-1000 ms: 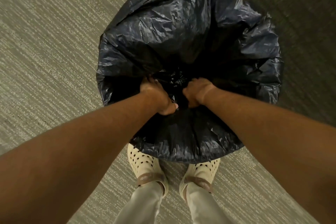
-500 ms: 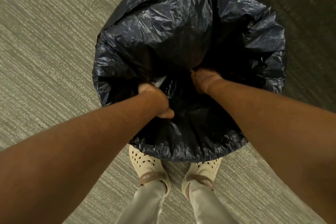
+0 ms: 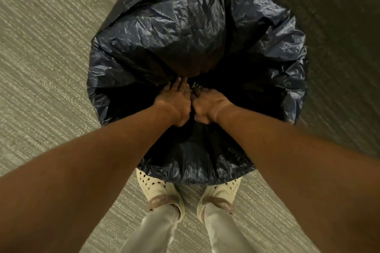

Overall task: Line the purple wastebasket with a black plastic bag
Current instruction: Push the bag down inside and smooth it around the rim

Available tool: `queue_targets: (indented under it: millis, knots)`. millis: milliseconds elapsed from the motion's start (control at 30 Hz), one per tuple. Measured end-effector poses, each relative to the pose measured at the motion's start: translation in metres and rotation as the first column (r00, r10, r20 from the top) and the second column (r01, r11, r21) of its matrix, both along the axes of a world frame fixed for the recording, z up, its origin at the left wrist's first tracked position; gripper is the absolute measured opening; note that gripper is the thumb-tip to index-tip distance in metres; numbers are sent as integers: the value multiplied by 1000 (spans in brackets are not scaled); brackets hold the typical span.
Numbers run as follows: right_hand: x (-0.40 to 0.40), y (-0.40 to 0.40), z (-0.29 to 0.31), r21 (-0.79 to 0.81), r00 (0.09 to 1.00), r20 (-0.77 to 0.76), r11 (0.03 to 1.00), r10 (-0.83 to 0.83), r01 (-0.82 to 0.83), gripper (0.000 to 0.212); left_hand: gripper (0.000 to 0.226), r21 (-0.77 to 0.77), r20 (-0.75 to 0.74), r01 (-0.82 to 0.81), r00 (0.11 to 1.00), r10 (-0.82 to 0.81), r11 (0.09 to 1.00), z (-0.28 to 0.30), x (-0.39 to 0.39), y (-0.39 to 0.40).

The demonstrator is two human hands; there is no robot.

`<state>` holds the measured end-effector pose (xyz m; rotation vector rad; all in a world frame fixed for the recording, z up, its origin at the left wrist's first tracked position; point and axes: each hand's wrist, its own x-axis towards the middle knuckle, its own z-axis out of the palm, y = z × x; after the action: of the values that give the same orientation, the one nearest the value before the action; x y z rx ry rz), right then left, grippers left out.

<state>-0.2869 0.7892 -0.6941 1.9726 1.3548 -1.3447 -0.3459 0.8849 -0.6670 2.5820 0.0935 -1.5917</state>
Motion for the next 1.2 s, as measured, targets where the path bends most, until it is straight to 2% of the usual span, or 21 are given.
queue_targets:
  millis: [133,233,367,467,533,600,633,700,733,767,867,933,1033,1133,1200]
  knots:
    - [-10,-5,-10,-185,992,-108,979,60,-80,69,78,72,-45,59,997,-56,996,-13,3,7]
    - [-9,-7,-7,-245,985,-154,963,77,-114,72,77,110,-72,3,997,5,994,-13,3,12]
    - [7,-6,7,-144,985,-9,974,174,-173,76,73,87,-67,57,996,-52,995,-3,-5,6]
    - [20,-13,19,-296,956,125,930,266,-220,87,79,125,-191,129,976,-104,984,7,-16,6]
    - [24,-16,25,-374,951,144,905,272,-202,91,83,176,-249,159,962,-112,971,14,-21,10]
    - [23,-13,31,-323,962,142,929,234,-178,87,83,180,-228,132,970,-89,975,20,-19,10]
    - [21,-10,35,-246,964,153,953,219,-178,81,82,166,-200,121,976,-86,979,23,-15,8]
    - [16,-2,37,8,966,199,985,168,-173,69,79,136,-154,144,980,-123,980,26,-10,4]
    - [14,1,35,107,971,203,983,124,-148,70,77,127,-149,171,977,-152,977,26,-8,2]
    - [13,3,31,129,979,185,985,89,-115,76,76,122,-161,193,972,-172,974,25,-9,0]
    - [7,3,12,-54,992,104,997,68,-63,90,75,118,-263,217,948,-180,969,18,-17,-5]
    - [-1,1,0,-171,995,56,982,87,-76,86,75,126,-318,201,936,-153,971,15,-22,-7]
    - [-8,-3,-8,-254,995,-10,962,101,-100,80,75,132,-325,205,933,-153,970,13,-21,-8]
    - [-4,2,0,-229,991,-69,965,113,-126,75,74,123,-221,152,968,-122,981,13,-18,-9]
    - [3,7,12,-62,987,-10,985,163,-163,67,74,112,-125,107,988,-93,988,12,-15,-10]
